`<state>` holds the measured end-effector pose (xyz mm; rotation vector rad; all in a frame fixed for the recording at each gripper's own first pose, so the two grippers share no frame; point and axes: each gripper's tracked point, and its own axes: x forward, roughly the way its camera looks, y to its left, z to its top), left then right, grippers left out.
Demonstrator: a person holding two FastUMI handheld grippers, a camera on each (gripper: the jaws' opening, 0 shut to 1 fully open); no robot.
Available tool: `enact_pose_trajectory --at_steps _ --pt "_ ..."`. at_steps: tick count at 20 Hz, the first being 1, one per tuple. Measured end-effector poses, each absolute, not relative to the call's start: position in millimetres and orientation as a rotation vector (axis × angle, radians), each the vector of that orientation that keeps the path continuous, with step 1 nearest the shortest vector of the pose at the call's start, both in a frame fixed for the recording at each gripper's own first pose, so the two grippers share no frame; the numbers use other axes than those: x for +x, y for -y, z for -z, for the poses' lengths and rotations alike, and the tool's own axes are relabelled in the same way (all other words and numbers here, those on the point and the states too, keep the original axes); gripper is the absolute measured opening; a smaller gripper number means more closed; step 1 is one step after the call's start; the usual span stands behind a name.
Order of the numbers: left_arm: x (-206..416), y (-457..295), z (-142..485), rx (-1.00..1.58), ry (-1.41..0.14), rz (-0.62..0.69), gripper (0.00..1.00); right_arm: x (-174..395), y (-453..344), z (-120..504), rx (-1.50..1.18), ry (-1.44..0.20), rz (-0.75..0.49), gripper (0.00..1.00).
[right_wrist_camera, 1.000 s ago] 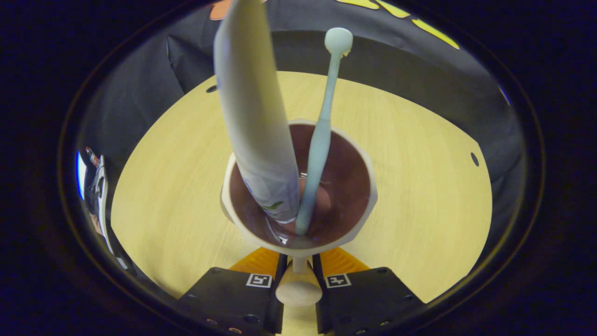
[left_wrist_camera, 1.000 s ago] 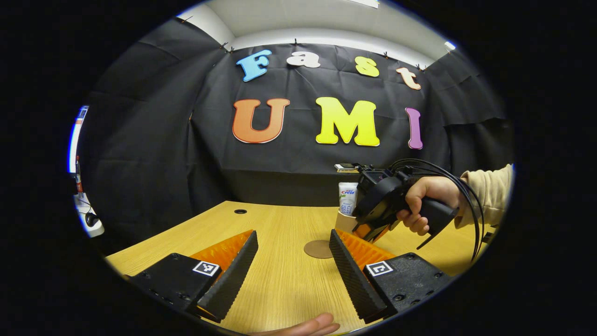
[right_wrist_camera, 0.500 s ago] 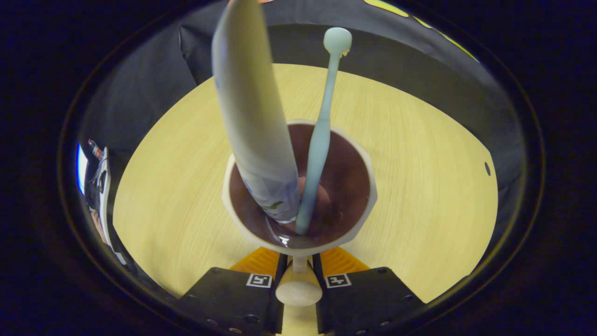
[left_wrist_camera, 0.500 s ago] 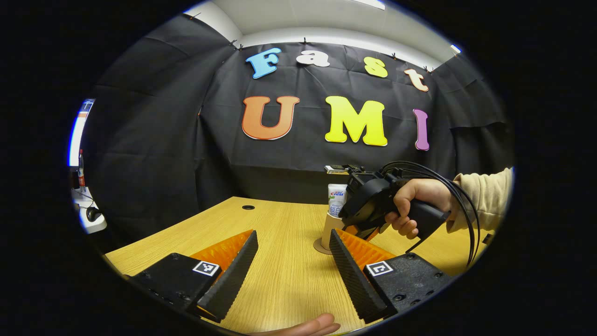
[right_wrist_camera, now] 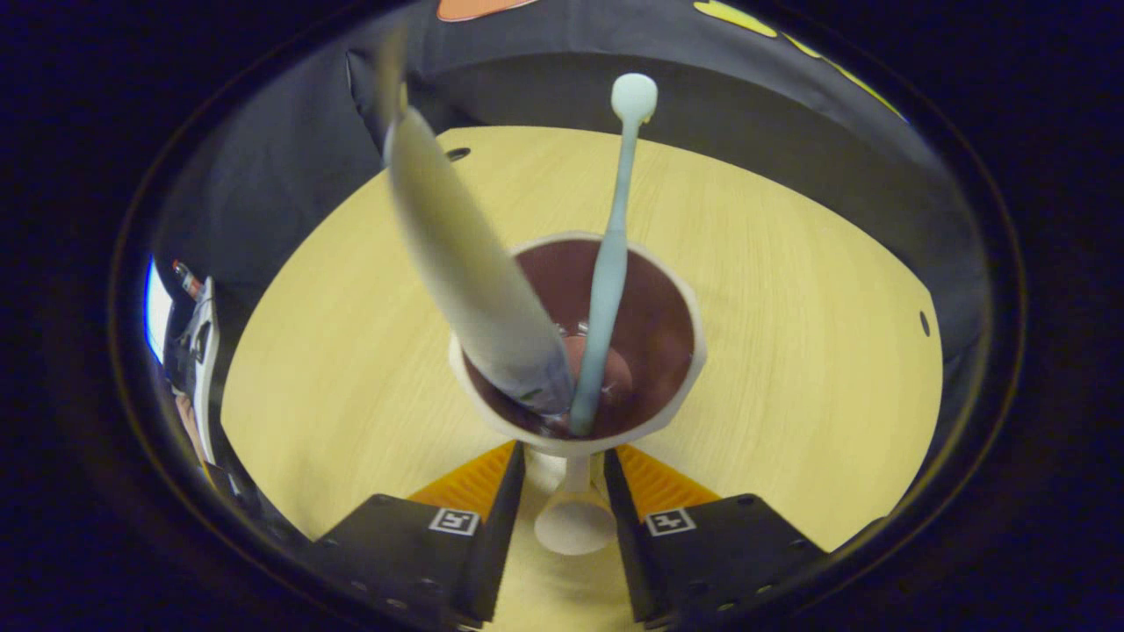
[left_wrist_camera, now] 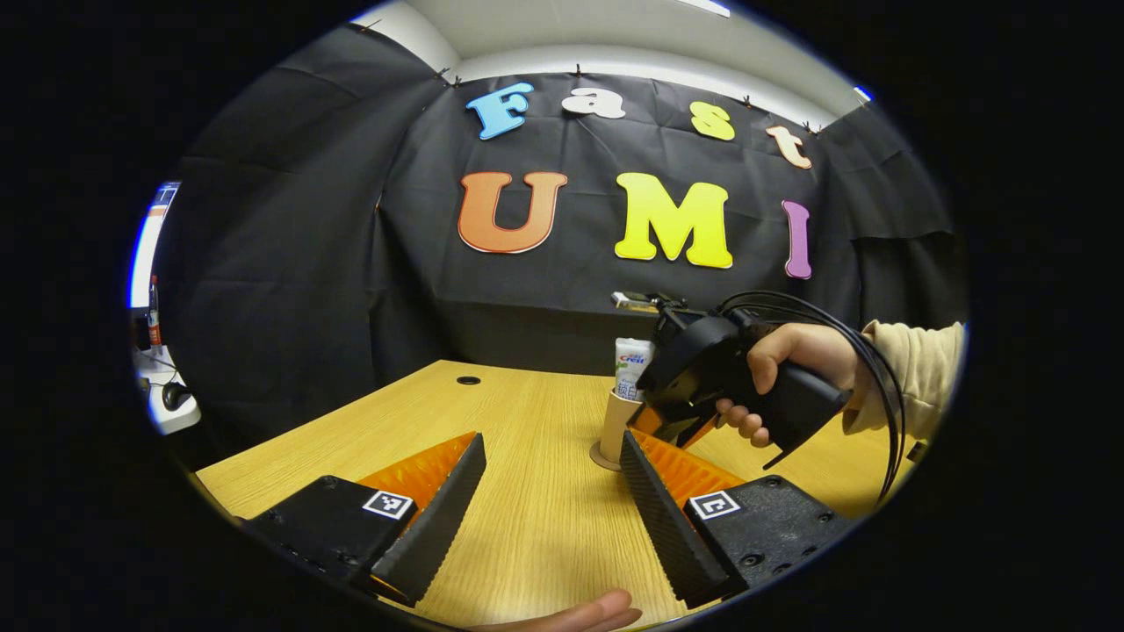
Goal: Put the toothbrush and toothpaste on the desktop into the cup, then pick up the cup and place it on the coaster on the desktop.
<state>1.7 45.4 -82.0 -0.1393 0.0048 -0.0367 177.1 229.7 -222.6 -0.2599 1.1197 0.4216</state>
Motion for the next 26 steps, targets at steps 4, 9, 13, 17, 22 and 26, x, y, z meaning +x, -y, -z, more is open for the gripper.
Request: enact_pose_trajectory --at_steps 4,9,13,17,22,26 --pt "-0.5 -34.5 83.0 -0.122 -0.018 0.039 0.98 169.3 -208.4 197.5 -0.228 -1.06 -0.41 0.79" --pt "-0.8 -17.8 79.3 -0.114 -0.037 0.04 0.98 161.7 -170.4 144.8 -0.197 -0.868 -0.381 0.97" --pt "-1.2 -2.7 64.5 -0.11 -0.028 0.032 0.98 147.3 -103.9 91.5 -0.158 -0.666 -0.291 0.98" --pt "-0.9 19.3 35.4 -0.09 0.033 0.02 0.98 124.6 -24.2 47.7 -0.137 -0.465 -0.201 0.97" --pt "2.5 40.7 15.7 -0.121 0.04 0.012 0.98 95.6 48.4 18.3 -0.125 -0.31 -0.136 0.97" --pt "-7.2 50.0 -4.2 -0.078 0.078 -0.029 0.98 81.9 82.1 8.7 -0.072 -0.222 -0.134 0.97"
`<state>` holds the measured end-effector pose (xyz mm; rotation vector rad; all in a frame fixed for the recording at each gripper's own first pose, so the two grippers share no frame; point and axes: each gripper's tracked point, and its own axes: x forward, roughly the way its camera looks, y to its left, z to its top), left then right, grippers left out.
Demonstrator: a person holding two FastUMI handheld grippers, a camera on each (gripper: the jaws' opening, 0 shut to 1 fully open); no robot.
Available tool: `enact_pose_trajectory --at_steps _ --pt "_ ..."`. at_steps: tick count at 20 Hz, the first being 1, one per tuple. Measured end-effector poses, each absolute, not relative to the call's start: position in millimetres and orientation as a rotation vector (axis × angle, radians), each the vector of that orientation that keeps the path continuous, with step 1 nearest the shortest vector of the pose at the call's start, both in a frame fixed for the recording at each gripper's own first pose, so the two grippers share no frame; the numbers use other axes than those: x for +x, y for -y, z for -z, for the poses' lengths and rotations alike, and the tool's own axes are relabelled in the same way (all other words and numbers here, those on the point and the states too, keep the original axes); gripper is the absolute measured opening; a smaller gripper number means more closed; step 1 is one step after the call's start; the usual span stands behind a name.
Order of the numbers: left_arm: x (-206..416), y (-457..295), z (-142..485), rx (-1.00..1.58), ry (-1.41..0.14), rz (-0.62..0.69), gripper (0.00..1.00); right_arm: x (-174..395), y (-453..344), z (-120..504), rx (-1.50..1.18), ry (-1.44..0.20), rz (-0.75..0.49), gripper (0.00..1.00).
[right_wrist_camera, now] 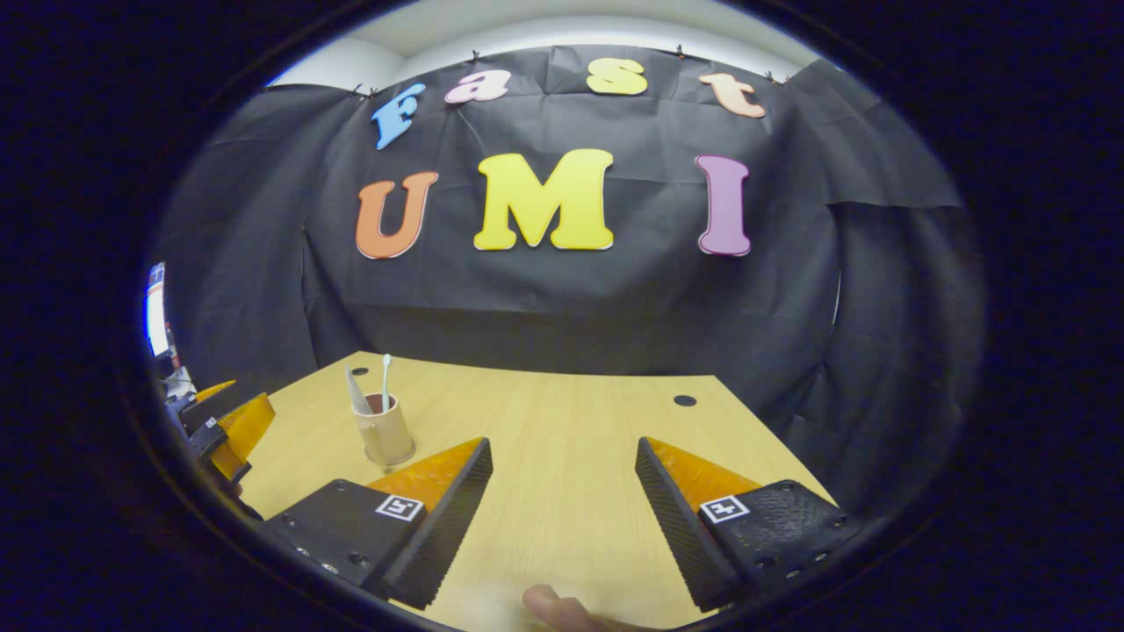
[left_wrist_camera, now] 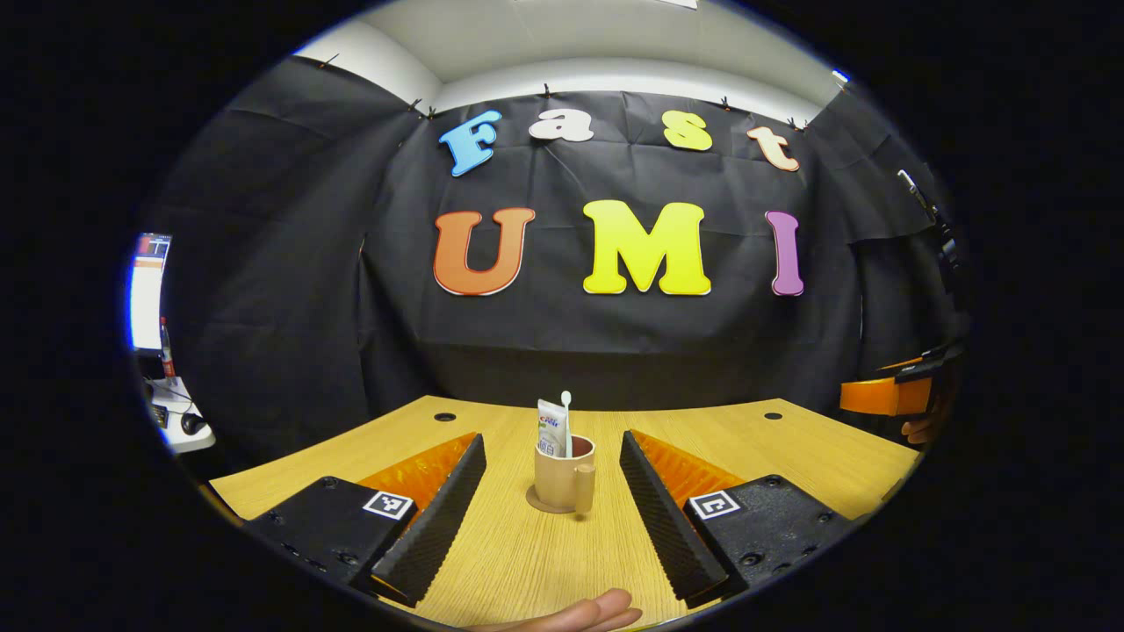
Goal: Put the toothbrush and toothpaste on the desktop into the cup, then pick up the cup and place it on the coaster on the desktop.
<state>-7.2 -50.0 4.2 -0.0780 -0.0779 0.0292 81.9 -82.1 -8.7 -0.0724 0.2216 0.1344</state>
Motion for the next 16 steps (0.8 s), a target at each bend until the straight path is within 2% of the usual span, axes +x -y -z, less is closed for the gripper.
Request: enact_pose_trajectory --at_steps 4,9,16 --pt "-27.1 73.1 -9.6 -0.074 0.087 -0.001 0.98 52.0 102.1 5.0 -0.091 -0.155 -0.149 0.97" --pt "-59.1 74.2 -14.8 -0.068 0.077 -0.036 0.98 18.3 114.4 3.8 -0.069 -0.137 -0.15 0.97" --pt "-71.4 70.9 -38.4 -0.031 0.123 -0.04 0.98 1.3 104.4 -18.5 -0.066 -0.065 -0.159 0.97"
